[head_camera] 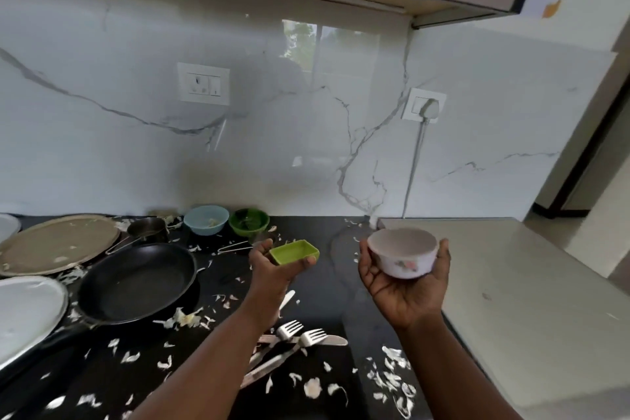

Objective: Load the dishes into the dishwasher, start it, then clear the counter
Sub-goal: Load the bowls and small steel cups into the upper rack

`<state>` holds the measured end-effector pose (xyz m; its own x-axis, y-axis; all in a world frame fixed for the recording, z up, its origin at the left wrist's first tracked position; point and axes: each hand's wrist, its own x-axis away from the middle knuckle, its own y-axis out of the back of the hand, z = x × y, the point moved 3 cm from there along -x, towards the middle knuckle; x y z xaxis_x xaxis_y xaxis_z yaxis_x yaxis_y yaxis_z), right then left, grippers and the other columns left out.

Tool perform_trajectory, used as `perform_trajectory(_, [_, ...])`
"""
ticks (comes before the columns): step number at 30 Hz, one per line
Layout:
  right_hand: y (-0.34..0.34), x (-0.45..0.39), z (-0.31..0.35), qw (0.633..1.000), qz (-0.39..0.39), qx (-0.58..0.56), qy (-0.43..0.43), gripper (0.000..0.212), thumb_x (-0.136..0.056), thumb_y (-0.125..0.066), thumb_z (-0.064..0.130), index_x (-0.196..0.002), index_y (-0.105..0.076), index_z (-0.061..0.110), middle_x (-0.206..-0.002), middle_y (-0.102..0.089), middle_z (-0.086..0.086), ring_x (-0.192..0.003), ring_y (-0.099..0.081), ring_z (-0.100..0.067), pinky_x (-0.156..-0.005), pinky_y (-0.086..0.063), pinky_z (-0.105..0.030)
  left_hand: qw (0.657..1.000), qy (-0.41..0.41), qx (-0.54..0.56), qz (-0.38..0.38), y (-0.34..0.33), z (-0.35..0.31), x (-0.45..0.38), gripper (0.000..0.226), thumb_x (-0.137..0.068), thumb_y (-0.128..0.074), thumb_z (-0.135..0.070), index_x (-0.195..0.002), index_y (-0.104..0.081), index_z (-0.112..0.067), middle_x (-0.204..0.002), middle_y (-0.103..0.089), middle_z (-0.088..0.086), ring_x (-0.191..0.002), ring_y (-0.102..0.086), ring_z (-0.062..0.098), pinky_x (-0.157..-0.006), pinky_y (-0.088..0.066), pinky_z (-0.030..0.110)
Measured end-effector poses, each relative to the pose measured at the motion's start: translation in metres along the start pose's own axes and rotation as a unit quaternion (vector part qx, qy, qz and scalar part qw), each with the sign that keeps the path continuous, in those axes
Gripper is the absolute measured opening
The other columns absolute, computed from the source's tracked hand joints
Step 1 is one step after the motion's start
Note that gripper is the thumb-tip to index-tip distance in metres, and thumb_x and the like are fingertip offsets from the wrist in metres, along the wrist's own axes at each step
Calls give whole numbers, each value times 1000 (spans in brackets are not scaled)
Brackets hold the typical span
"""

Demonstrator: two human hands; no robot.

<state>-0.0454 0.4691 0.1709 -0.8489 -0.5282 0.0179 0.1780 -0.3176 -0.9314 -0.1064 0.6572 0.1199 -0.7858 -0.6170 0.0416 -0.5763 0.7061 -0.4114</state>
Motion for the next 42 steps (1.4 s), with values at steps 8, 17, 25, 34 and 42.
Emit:
perform_trajectory(8, [19, 42, 57, 926, -166, 340, 16, 94, -49, -86, 63, -121, -53, 12, -94, -56, -18, -81, -61, -33, -58, -59, -37, 986, 65, 126, 90, -54, 5, 25, 65, -42, -88, -23, -95, -50, -29, -77, -59, -10, -67, -52, 5, -63, -37, 25])
perform_trajectory(17, [58, 78, 105, 812, -232, 529, 86, 77, -65, -77, 65, -116, -47, 15, -95, -62, -10, -66, -70, -20, -61, -60, -42, 981, 98, 134, 101, -134, 55, 55, 52, -76, -77, -14, -119, -51, -22, -97, -65, 2, -85, -64, 18, -81, -51, 35])
perform_trajectory(25, [156, 159, 267, 961, -253, 107, 32, 65, -75, -64, 64, -119, -63, 17, -101, -73, -15, -99, -65, -35, -83, -55, -56, 974, 163, 61, 145, -291, 139, 127, 20, -82, -73, -18, -95, -58, -24, -76, -67, -6, -75, -61, 14, -69, -48, 27])
perform_trajectory(34, [321, 289, 415, 909, -404, 4, 96, 88, -73, -57, 77, -128, -51, 8, -126, -59, -26, -92, -63, -43, -52, -60, -41, 914, 305, -65, 258, -453, 279, 235, 12, -85, -69, -21, -80, -58, -20, -67, -60, -2, -56, -55, 12, -50, -42, 16])
perform_trajectory(42, [409, 360, 435, 838, -519, -52, 163, 72, -72, -69, 65, -113, -54, 7, -70, -64, -15, -64, -66, -27, -60, -60, -50, 860, 289, -268, 324, -505, 383, 254, 35, -73, -81, -37, -95, -64, -15, -63, -57, -1, -44, -42, 6, -46, -31, 17])
